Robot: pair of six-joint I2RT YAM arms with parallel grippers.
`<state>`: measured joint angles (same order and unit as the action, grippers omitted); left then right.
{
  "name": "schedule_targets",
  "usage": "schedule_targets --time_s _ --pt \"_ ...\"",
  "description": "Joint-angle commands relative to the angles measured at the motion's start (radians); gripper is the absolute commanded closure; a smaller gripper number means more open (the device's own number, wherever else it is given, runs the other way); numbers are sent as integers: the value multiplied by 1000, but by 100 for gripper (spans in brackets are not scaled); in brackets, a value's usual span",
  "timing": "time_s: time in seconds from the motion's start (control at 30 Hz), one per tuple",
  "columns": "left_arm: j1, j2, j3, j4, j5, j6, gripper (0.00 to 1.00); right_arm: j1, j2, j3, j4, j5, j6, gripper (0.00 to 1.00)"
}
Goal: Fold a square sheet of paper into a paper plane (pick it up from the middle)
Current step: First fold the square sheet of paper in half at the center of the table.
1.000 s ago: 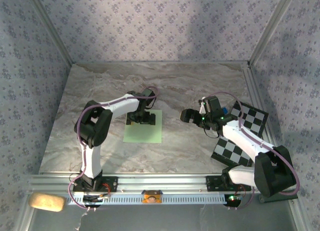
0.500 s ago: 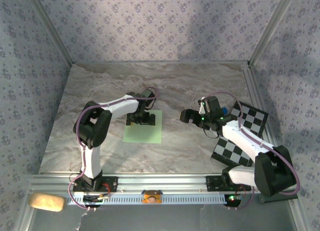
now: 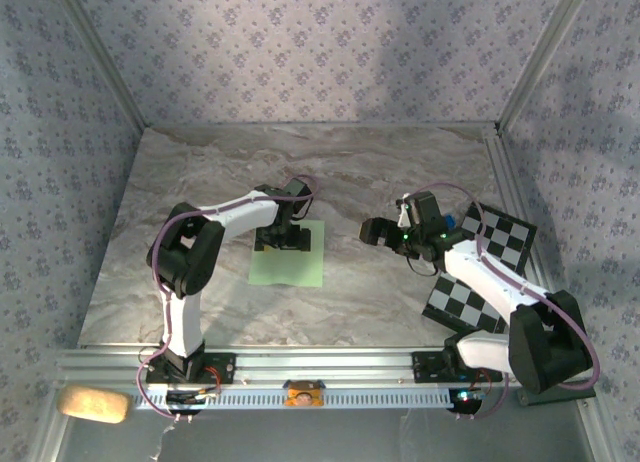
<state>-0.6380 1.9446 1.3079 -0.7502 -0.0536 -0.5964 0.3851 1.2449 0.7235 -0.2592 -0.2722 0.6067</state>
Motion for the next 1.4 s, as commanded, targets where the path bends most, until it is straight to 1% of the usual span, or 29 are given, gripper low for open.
schedule_targets --time_s 0.0,0.17,0.33,0.43,0.47,0.57,0.73,0.77,0.83,0.97,1.2,1.27,1.37 --pt "-14 41 -46 -16 17 -2 10 5 7 27 -12 17 14 0" --pt "-16 31 -37 -12 17 0 17 7 10 33 -13 16 14 0" --pt "-24 -5 -42 13 3 9 25 7 7 34 -20 25 14 0" --pt "-25 -32 -42 33 1 10 39 7 5 30 -22 43 14 1" --pt "-25 -40 -44 41 -1 10 42 7 4 31 -22 48 38 0" --pt "-25 -58 -44 53 -2 4 47 7 -2 28 -23 57 45 0" --pt "-26 -105 -51 66 15 -4 52 7 -33 17 -22 93 49 0" --pt "-27 -119 -54 99 23 -6 55 7 -44 12 -21 103 48 0" --pt "-26 -140 -62 121 38 -12 55 8 -67 0 -15 126 51 0" --pt "-24 -141 -60 131 85 -21 57 5 -108 -30 -1 172 65 0" --pt "-14 -203 -82 214 238 -29 57 -10 -166 -62 -10 213 76 0" --pt "0 -228 -99 258 305 -34 56 -17 -193 -88 9 228 89 0" --pt "31 -261 -142 375 441 -65 56 -25 -233 -130 61 235 102 0"
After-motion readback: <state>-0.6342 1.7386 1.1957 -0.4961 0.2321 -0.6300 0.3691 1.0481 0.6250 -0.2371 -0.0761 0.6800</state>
